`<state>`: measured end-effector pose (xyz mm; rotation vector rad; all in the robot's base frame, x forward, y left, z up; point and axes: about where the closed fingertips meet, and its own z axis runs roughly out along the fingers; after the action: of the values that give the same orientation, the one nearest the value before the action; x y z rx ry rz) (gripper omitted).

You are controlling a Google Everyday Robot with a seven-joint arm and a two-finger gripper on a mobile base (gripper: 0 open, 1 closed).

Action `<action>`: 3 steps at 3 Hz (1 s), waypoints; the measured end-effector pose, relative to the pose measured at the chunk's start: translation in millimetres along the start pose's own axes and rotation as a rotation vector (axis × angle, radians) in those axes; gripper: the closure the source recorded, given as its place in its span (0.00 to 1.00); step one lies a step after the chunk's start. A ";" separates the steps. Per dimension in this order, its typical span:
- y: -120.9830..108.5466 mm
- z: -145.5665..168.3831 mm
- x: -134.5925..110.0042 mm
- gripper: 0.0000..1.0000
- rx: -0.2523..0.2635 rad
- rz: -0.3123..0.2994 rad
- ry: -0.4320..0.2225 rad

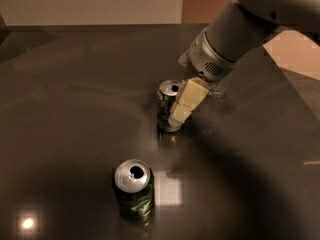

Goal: Move 7up can near green can

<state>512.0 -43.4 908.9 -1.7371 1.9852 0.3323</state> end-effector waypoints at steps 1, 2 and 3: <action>0.2 8.9 -2.3 0.00 -0.008 -0.008 -0.004; 1.7 12.1 -1.2 0.17 -0.014 -0.011 0.004; 3.0 11.5 1.2 0.42 -0.023 -0.016 0.007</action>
Offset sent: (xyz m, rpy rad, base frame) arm 0.0016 0.0056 -0.0154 -0.0129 0.0159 0.0157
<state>511.2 -38.4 898.1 -1.7700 1.9785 0.3452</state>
